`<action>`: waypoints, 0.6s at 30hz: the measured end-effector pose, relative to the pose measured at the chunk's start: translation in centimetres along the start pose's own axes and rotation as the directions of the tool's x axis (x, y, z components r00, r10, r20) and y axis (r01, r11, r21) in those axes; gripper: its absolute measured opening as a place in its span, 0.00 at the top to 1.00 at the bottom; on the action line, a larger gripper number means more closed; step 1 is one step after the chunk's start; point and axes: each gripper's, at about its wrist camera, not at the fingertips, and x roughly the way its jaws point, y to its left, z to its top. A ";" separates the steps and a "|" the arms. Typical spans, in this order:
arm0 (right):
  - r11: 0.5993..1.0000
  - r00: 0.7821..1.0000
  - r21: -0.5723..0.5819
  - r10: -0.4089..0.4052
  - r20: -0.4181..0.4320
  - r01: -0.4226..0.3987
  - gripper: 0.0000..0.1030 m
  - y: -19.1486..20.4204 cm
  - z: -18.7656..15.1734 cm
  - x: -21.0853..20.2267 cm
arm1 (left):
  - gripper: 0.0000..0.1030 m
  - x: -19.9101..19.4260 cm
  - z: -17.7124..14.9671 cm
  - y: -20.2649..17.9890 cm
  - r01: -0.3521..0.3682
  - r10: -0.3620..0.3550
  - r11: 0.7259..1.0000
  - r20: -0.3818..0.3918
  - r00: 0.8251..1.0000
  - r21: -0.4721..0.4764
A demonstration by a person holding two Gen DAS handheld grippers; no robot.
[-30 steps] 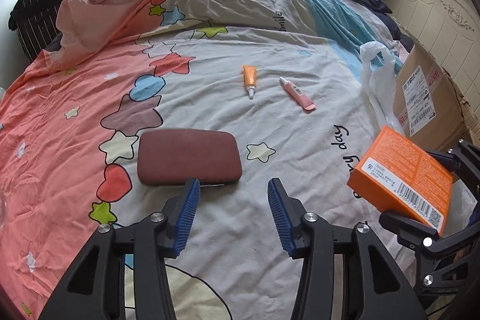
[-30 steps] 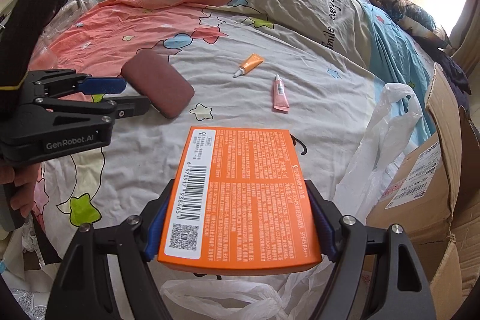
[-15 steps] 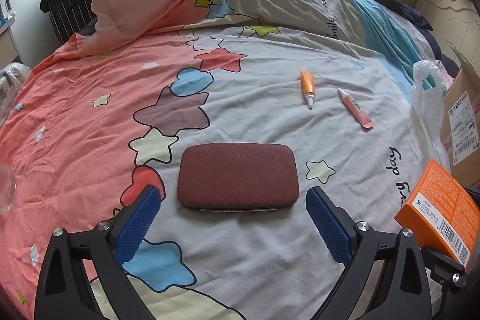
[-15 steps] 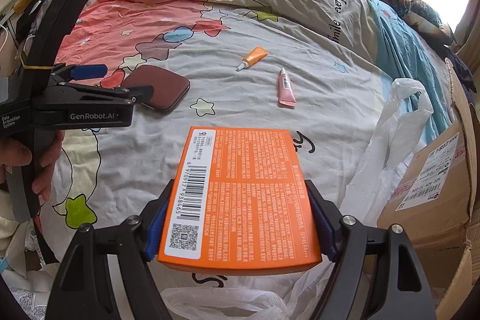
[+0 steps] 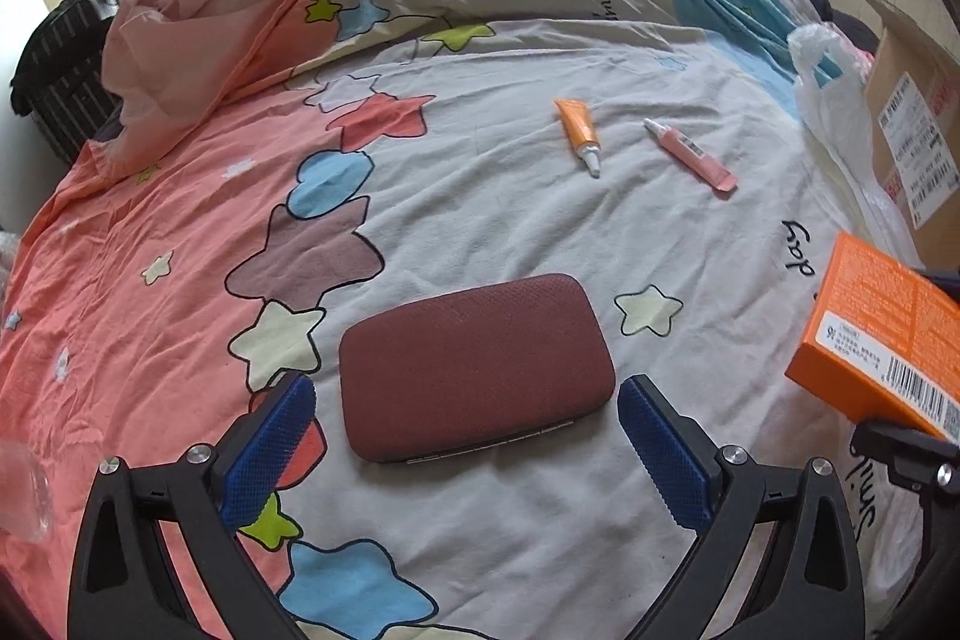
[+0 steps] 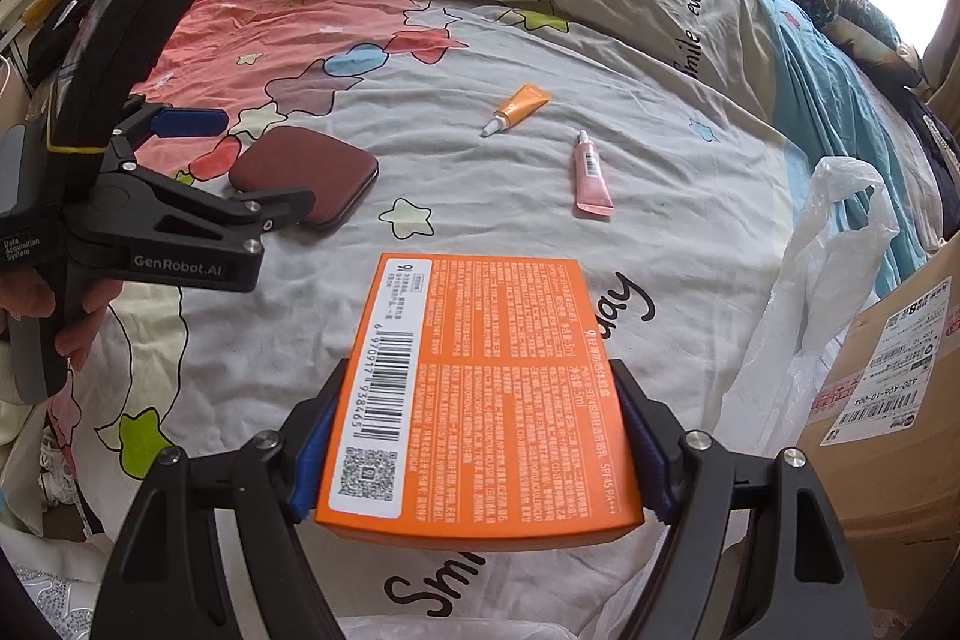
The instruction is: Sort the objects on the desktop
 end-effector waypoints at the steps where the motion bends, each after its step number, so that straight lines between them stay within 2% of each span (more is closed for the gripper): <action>1: 1.000 1.000 -0.004 0.000 0.000 0.000 0.27 0.1 0.0 0.0 | 0.00 0.0 -0.2 -0.2 0.014 -0.014 0.999 -0.007 1.000 0.034; 4: 1.000 1.000 -0.015 0.000 0.001 0.000 0.27 0.6 0.2 0.2 | 0.00 0.1 -0.8 -0.6 0.047 -0.044 0.990 -0.023 0.999 0.134; 7: 0.999 1.000 -0.040 -0.005 -0.006 0.005 0.27 1.3 0.4 0.5 | 0.00 -0.4 -1.2 -0.4 0.052 -0.053 0.978 -0.001 0.999 0.203; 10: 0.998 1.000 -0.058 -0.006 -0.017 0.005 0.27 1.9 0.9 1.1 | 0.00 -1.0 -1.1 0.3 0.081 -0.090 0.965 0.026 0.996 0.248; 18: 0.998 1.000 -0.070 0.002 -0.028 -0.004 0.27 2.7 1.6 2.2 | 0.00 -0.1 -1.1 0.1 0.115 -0.128 0.925 0.014 0.992 0.363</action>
